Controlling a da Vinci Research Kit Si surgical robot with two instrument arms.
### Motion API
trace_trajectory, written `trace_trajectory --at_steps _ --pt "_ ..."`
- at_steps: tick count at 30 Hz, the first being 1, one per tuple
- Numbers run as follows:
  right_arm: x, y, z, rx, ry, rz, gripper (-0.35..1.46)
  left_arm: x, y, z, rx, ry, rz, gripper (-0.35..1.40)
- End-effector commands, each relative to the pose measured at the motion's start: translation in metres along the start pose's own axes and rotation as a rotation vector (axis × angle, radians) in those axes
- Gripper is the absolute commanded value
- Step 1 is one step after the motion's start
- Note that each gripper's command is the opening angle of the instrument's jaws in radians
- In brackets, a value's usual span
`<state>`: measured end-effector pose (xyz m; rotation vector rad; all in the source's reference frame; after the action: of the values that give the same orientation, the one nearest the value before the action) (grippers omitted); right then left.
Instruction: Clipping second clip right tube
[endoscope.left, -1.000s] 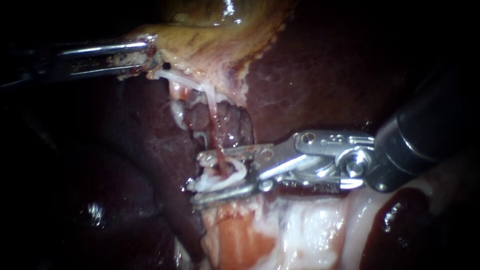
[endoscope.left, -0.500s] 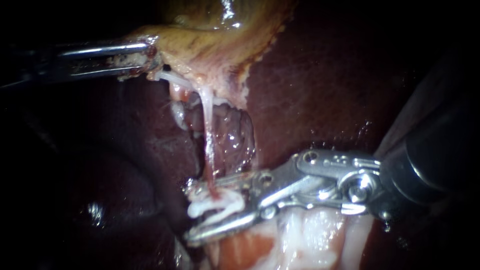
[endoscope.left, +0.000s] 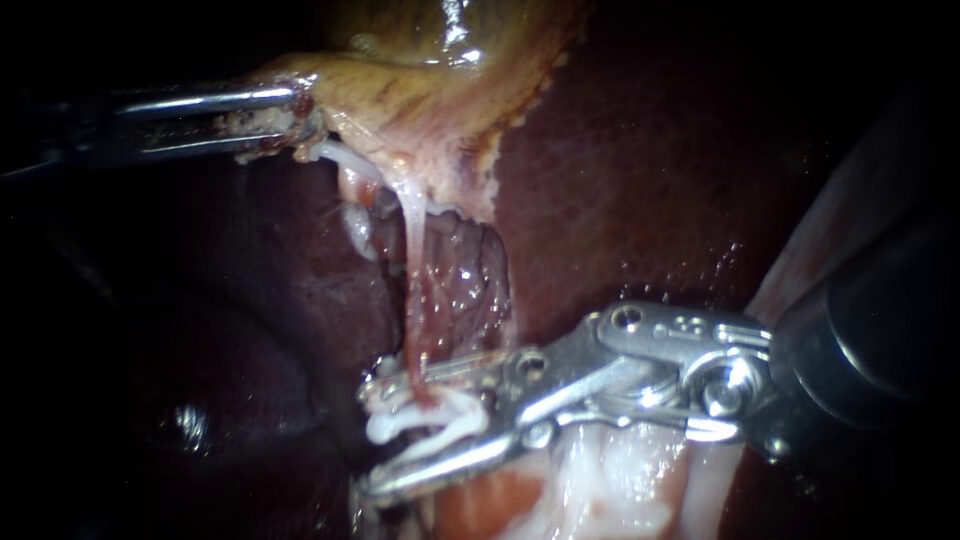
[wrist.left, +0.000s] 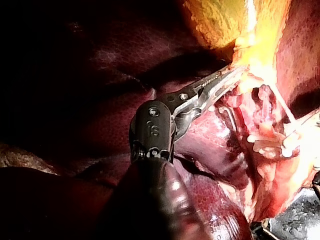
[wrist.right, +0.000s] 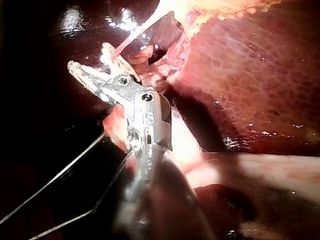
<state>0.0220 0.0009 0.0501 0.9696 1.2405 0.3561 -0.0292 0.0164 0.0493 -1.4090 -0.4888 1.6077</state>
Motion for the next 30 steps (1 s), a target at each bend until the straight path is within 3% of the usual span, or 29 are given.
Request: trace_trajectory --at_steps 1,13,18,21,28,30 --pt "-0.0001 0.0001 0.0 -0.002 0.0 0.0 0.38 0.0 0.0 0.0 0.0 0.0 0.0 -0.35" --pt "-0.0005 0.001 -0.0009 0.0 -0.001 0.041 0.14 -0.0001 0.0 0.0001 0.003 0.005 0.001 -0.35" --pt "-0.0007 0.0009 -0.0013 0.002 -0.002 0.07 -0.22 -0.0001 0.0 0.0001 0.004 0.002 0.001 -0.35" --pt "-0.0007 0.0009 -0.0013 0.003 -0.002 0.088 -0.35 -0.0001 0.0 0.0001 0.004 0.002 0.001 -0.35" --pt "-0.0002 0.0009 -0.0018 -0.007 0.005 0.139 -0.35 -0.0001 0.0 0.0001 0.004 0.002 0.001 -0.35" --pt "-0.0002 0.0009 -0.0018 -0.015 -0.011 0.139 -0.35 -0.0002 0.0 0.0001 0.004 0.002 0.001 -0.35"
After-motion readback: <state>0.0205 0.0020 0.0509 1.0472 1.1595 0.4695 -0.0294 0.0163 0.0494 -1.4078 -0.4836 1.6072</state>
